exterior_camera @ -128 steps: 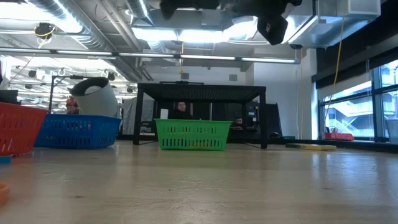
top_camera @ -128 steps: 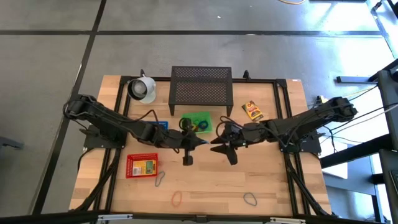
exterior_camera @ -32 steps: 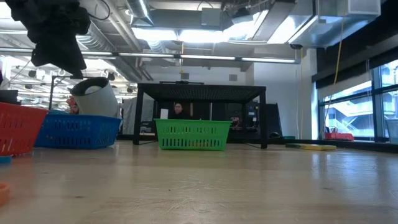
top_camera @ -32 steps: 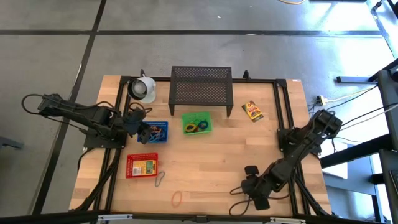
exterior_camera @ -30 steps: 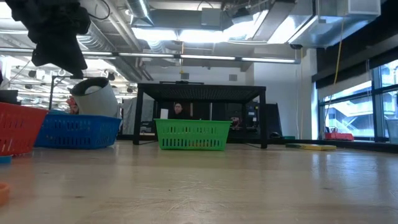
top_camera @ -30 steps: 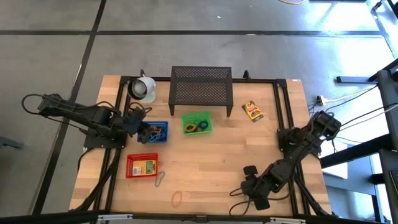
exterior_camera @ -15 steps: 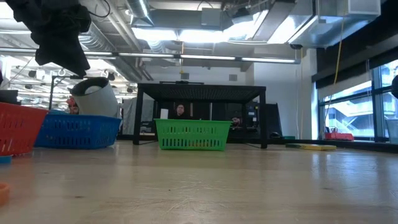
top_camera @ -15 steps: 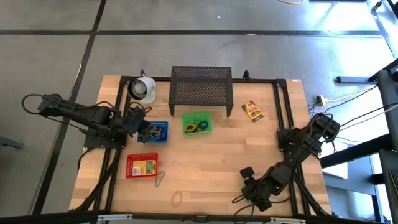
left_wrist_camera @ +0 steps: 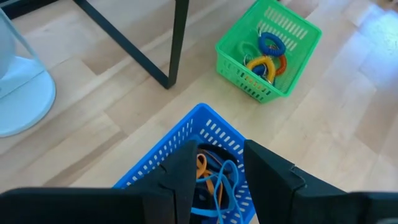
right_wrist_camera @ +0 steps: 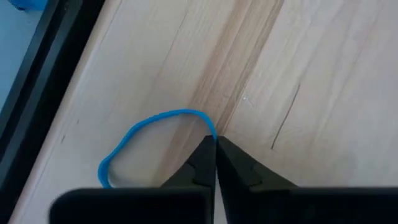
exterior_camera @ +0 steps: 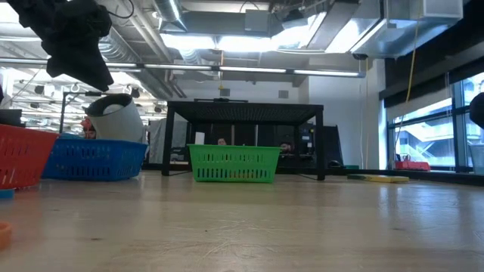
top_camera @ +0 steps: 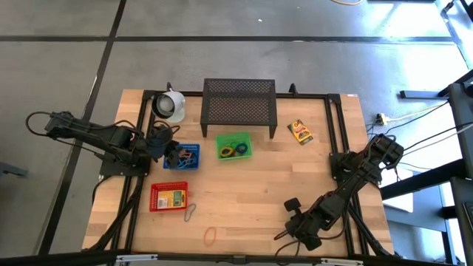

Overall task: Pick & Place Office Desk Supplies
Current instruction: Put the blue rubber band into the blue bin

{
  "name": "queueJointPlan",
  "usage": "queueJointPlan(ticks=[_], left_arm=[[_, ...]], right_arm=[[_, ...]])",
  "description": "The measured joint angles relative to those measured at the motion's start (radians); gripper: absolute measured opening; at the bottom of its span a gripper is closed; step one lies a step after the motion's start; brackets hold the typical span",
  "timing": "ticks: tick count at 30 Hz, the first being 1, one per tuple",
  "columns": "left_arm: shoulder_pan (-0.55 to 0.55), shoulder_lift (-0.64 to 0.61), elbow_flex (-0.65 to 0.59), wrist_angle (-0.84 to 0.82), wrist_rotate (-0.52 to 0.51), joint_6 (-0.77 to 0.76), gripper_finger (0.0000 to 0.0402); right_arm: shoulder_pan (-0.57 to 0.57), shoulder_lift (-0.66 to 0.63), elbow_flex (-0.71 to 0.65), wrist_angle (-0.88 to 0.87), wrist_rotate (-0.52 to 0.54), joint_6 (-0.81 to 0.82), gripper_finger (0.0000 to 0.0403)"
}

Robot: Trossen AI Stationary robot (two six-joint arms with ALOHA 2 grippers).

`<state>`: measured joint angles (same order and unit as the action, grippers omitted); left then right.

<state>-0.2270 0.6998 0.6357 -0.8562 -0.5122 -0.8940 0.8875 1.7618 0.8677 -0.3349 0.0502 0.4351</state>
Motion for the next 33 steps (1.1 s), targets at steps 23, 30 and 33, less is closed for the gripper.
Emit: queueJointPlan(ticks=[23,30,33], left_arm=[[0.0,0.0,0.0,0.046,-0.011,0.0,0.0125],[0.0,0.0,0.0,0.125,-0.027,0.008,0.0125],[0.0,0.0,0.0,0.204,-0.026,0.074,0.0125]], right_arm=[[-0.019,-0.211,-0.007,0.11,0.472,0.465,0.0001],[-0.151,-0.291,-0.006,0.136,0.713,0.393,0.0],[-0.237,-0.315,-0.006,0.183,0.715,0.331,0.0]])
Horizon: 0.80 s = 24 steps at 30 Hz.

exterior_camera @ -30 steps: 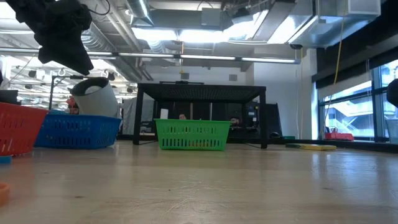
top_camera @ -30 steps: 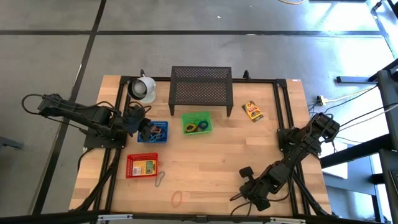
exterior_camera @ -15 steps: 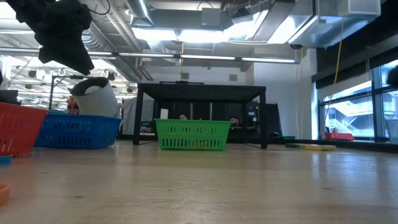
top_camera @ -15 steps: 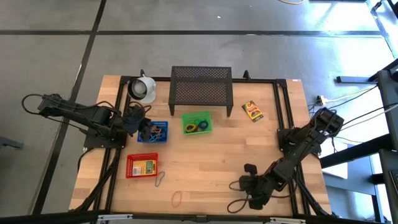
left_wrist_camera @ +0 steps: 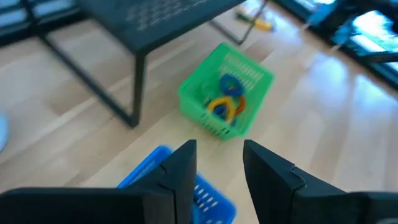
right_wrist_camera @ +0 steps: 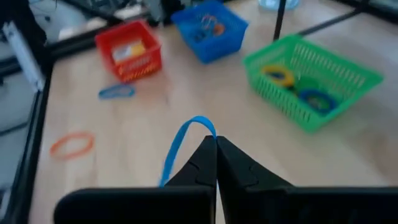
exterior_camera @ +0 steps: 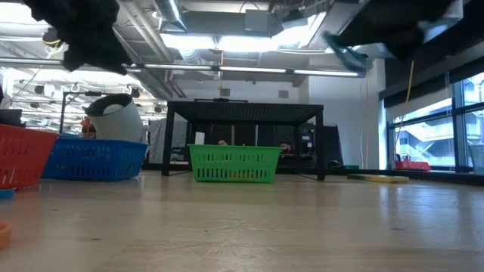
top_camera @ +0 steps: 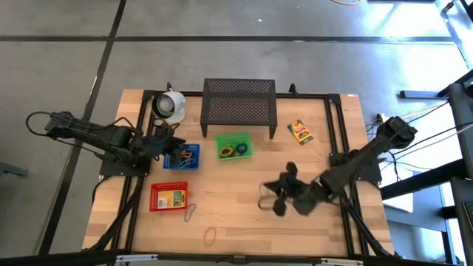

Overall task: Pick & Place Office Desk Supplies
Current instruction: Put the blue rubber band into the blue bin

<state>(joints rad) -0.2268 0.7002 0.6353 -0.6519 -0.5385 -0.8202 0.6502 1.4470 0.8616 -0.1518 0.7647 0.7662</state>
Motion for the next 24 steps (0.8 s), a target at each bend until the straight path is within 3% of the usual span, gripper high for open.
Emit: queueJointPlan(ticks=[7,13,17,24], left_arm=[[0.0,0.0,0.0,0.198,0.078,0.242,0.0125],[0.0,0.01,0.0,0.321,0.131,0.345,0.0129],[0.0,0.039,0.0,0.393,0.133,0.372,0.0154],[0.003,0.174,0.0,0.623,0.083,0.443,0.0219]], right_arm=[[-0.219,-0.008,0.001,0.176,-0.209,-0.23,0.0005],[-0.39,-0.008,0.002,0.4,-0.296,-0.4,0.0007],[-0.483,-0.008,0.002,0.545,-0.385,-0.439,0.0007],[-0.564,-0.008,0.002,0.717,-0.418,-0.518,0.0008]])
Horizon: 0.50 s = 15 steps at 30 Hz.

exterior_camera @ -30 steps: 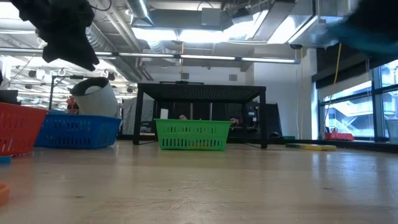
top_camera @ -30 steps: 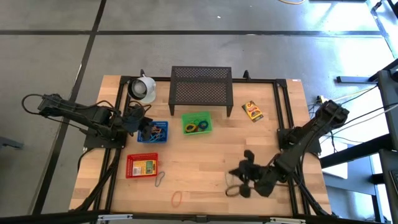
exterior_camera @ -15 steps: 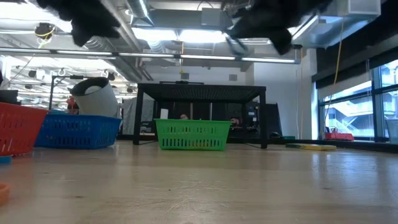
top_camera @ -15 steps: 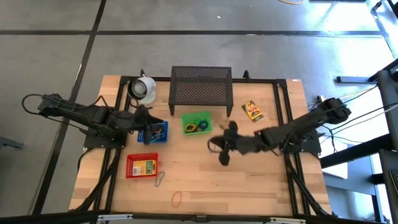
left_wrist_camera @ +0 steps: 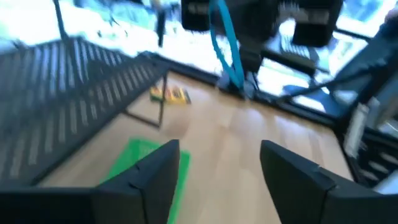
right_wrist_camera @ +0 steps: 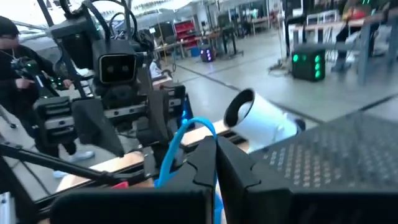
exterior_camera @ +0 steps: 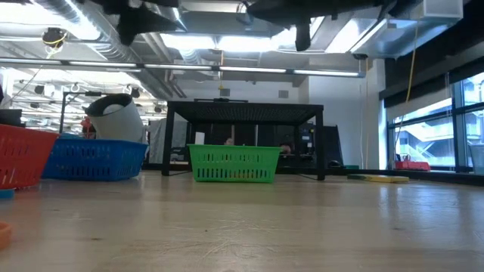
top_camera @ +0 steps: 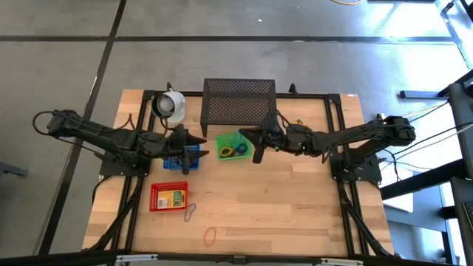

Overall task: Pick & Place Office Desk Supplies
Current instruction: Put the blue rubber band into the blue bin

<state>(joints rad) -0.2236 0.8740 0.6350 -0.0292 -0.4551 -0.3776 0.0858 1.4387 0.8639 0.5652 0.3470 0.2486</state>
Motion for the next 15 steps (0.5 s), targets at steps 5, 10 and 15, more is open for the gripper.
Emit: queueJointPlan(ticks=[5,10,15], left_arm=[[0.019,0.125,0.0,0.276,-0.171,0.186,0.0243],[0.035,0.259,0.0,0.598,-0.16,0.42,0.0243],[0.058,0.392,0.0,0.909,-0.096,0.55,0.0244]], right_arm=[[-0.017,0.0,0.0,0.035,0.0,-0.105,0.0009],[-0.024,0.0,0.0,0.08,0.003,-0.165,0.0009],[-0.024,0.0,0.0,0.111,0.003,-0.253,0.0009]])
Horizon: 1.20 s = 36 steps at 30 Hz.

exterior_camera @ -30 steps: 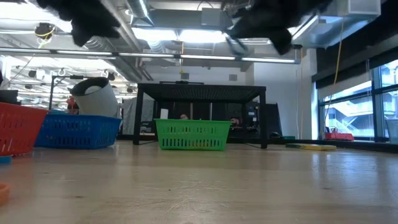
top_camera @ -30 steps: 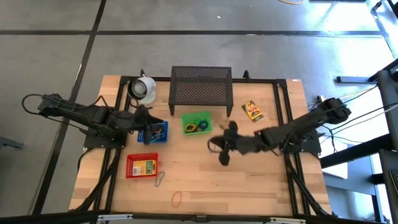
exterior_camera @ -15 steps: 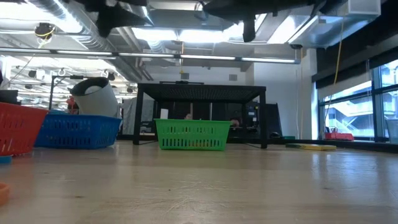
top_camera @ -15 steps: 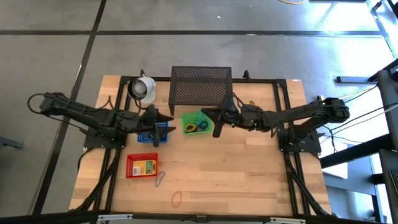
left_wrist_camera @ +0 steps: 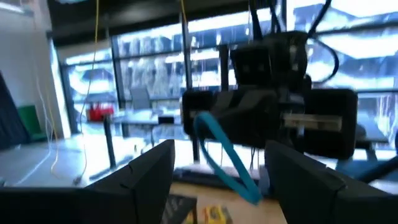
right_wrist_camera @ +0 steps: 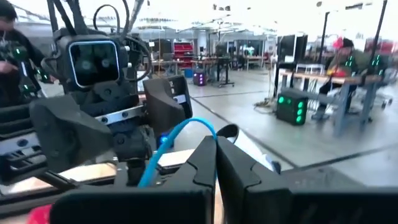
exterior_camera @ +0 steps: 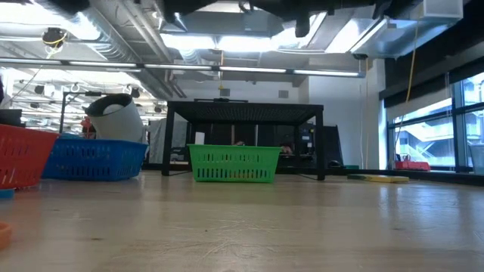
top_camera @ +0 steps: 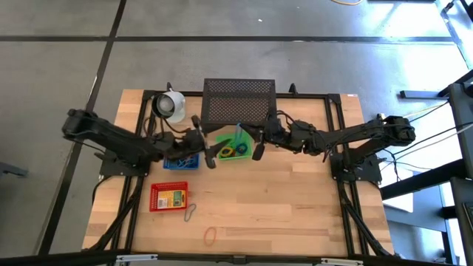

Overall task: Pick & Place Office Desk Supplies
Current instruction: Put the blue rubber band into the blue bin

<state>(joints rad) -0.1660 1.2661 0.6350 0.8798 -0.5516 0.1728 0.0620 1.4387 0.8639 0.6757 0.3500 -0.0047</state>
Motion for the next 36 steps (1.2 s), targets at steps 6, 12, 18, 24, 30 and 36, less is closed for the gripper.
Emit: queueJointPlan(ticks=[6,12,18,24,30,36], left_arm=[[0.036,0.106,0.0,0.193,0.038,-0.043,0.0243],[0.072,0.143,0.0,0.237,0.129,-0.148,0.0244],[0.104,0.143,0.0,0.224,0.135,-0.177,0.0241],[0.136,0.143,0.0,0.186,0.236,-0.276,0.024],[0.144,0.143,0.0,0.134,0.296,-0.352,0.0239],[0.144,0.143,0.0,0.133,0.321,-0.369,0.0233]], right_arm=[[0.0,0.0,0.0,0.032,-0.003,-0.132,0.0009],[0.0,0.0,0.0,0.036,-0.003,-0.24,0.0009],[-0.003,0.0,0.0,0.043,-0.047,-0.253,0.0009],[-0.013,0.0,0.0,0.042,-0.056,-0.272,0.0009],[-0.013,0.0,0.0,0.043,-0.056,-0.272,0.0009],[-0.013,0.0,0.0,0.042,-0.055,-0.272,0.0009]])
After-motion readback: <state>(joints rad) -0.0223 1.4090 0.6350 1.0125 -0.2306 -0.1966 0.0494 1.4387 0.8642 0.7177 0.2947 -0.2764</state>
